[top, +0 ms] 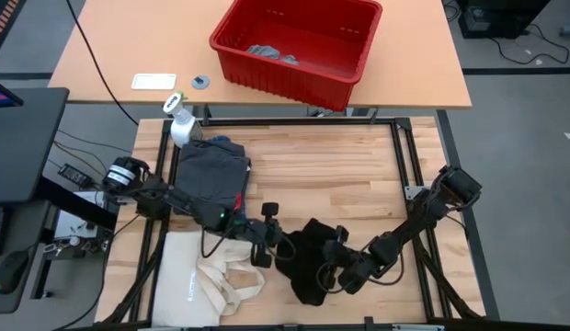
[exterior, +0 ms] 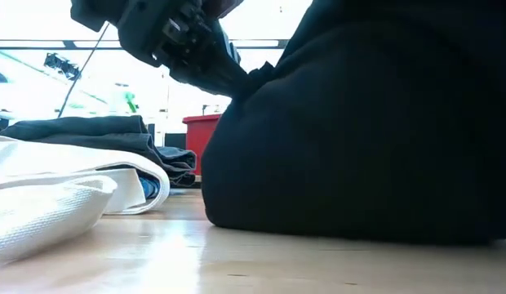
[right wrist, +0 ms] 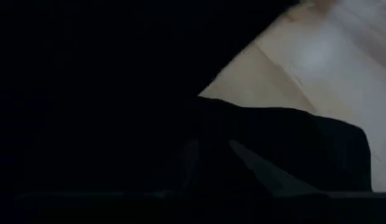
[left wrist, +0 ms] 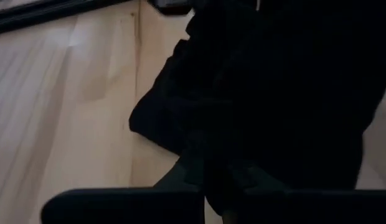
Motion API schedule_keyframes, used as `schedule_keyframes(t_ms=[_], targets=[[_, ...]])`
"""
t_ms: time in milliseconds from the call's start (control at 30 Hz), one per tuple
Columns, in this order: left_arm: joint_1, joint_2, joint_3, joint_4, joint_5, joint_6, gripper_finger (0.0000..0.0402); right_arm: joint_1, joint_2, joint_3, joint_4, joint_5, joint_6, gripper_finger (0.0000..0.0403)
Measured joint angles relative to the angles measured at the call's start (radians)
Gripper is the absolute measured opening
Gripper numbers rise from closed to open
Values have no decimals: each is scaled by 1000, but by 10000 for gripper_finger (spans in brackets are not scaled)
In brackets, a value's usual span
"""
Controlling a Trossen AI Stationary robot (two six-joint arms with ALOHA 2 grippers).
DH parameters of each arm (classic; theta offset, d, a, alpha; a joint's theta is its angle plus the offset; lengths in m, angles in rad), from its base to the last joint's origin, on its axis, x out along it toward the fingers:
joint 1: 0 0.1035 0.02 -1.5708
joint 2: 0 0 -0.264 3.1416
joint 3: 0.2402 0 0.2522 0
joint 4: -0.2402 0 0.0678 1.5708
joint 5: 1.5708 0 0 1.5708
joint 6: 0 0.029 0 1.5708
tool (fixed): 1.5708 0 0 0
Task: Fold Laundry from Bin
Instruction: Fold the black shirt
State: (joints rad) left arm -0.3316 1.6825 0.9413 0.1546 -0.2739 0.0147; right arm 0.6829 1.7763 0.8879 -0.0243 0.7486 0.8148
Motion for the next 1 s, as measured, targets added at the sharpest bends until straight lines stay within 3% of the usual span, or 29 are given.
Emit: schedule_keyframes(t_ms=[100,300,500,633,833,1000], targets=[[22,3,-1,-6,0,0,16,26,5,-1,-31,27,-6,91],[71,13,-1,16,0,-1,16,77,5,-90,7,183,79,91],[100,14,-1,46,25,-30,29,69,25,-218,228,195,136,86],[101,14,-1,74,26,-31,31,27,108,-200,348,122,40,74],[114,14,-1,121,30,-24,32,-28,259,-55,435,51,-98,56],[145,14,-1,115,30,-21,33,-30,290,47,462,-71,-244,48]])
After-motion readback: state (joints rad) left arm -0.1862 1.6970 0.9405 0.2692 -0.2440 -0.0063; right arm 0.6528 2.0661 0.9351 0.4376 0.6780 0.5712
